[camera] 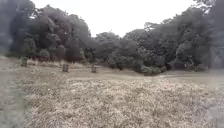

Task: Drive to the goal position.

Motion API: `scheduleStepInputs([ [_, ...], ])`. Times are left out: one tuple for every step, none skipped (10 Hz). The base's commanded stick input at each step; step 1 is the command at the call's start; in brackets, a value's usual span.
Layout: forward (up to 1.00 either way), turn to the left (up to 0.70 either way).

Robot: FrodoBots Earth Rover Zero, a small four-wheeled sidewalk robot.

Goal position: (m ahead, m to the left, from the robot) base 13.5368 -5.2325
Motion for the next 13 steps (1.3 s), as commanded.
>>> scheduleStepInputs([
  [0.45,0.00],
  [0.45,0.00],
  [0.45,0.00],
  [0.45,0.00],
  [0.45,0.00],
  [0.45,0.00],
  [0.45,0.00],
  [0.45,0.00],
  [0.45,0.00],
  [0.45,0.00],
  [0.45,0.00],
  [0.45,0.00],
  [0.45,0.00],
])
